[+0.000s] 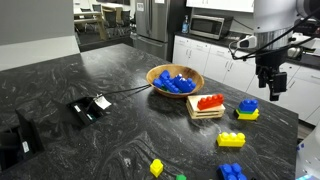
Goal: Take the orange legos from the wood and put it on the table
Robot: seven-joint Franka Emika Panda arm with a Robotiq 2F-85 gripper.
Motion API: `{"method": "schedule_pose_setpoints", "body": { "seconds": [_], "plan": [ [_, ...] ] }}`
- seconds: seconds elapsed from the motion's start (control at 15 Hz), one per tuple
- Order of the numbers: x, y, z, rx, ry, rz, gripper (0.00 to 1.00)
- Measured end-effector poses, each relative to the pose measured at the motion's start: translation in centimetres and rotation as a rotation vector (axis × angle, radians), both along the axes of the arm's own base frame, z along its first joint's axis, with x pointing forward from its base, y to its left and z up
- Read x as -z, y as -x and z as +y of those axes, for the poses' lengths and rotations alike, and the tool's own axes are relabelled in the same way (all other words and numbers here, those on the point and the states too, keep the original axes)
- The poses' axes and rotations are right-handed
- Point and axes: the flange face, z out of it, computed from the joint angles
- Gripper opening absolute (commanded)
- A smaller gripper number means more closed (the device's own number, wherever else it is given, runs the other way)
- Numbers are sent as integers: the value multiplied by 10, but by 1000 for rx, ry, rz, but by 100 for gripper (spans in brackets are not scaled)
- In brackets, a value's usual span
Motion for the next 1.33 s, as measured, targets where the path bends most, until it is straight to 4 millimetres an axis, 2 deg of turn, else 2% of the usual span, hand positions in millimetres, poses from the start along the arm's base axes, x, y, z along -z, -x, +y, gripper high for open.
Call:
{"method": "schedule_pose_setpoints", "body": {
  "seconds": [0.8, 1.13, 1.33],
  "plan": [
    [-4, 0, 0, 6, -1, -22, 100],
    [-5, -24, -1, 5, 38, -172, 100],
    [5, -40, 1, -37, 94, -246, 100]
  ]
}}
